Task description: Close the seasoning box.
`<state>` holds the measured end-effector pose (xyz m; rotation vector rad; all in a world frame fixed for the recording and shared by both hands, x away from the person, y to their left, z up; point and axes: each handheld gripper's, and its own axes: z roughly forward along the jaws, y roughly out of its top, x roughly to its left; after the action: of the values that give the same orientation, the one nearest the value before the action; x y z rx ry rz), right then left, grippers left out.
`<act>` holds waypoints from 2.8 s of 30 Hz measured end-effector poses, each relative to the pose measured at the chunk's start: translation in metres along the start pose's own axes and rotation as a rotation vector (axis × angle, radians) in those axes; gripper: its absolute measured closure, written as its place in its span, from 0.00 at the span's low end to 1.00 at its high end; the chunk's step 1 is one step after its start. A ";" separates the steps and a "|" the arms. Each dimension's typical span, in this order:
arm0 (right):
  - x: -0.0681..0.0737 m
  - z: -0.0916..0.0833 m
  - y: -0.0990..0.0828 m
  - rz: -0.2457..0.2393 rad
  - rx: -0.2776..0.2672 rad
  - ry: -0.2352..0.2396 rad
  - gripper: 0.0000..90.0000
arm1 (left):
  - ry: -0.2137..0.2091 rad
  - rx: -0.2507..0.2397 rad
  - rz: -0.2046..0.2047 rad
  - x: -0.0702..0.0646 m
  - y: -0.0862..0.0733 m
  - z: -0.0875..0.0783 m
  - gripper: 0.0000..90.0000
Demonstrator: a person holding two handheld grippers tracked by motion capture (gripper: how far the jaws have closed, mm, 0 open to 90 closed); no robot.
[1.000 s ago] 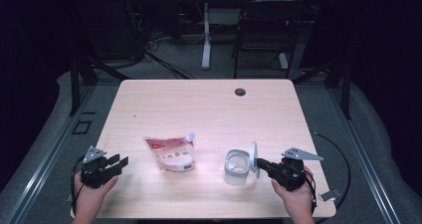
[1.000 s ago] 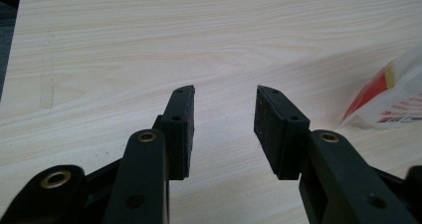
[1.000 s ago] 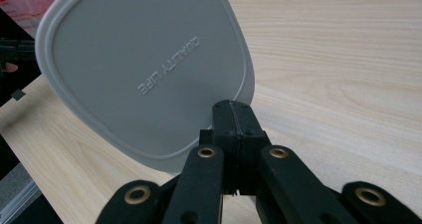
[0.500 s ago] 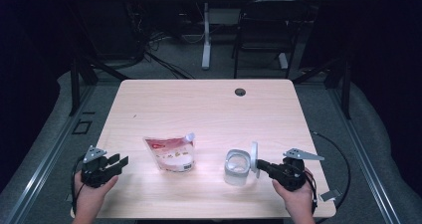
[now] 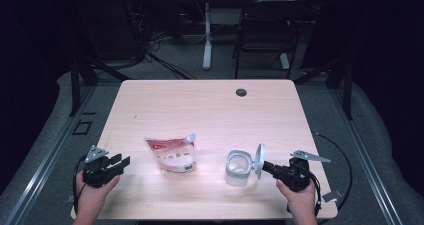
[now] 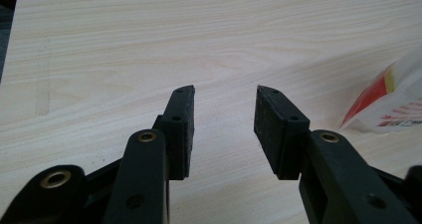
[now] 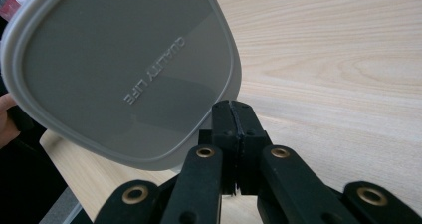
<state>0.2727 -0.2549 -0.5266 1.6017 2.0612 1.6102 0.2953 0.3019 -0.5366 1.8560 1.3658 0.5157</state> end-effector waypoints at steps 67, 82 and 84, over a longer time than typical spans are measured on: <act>0.010 0.008 -0.007 -0.210 0.084 -0.199 0.96 | -0.019 -0.004 0.000 -0.001 0.004 0.007 0.65; 0.018 0.007 -0.005 -0.225 0.067 -0.152 0.82 | -0.001 -0.002 -0.012 0.004 0.000 0.002 0.65; 0.022 0.005 -0.006 -0.237 0.059 -0.142 0.77 | -0.002 0.002 -0.010 0.003 0.002 0.003 0.65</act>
<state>0.2616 -0.2350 -0.5221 1.3811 2.1472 1.3305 0.2997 0.3031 -0.5375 1.8499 1.3734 0.5074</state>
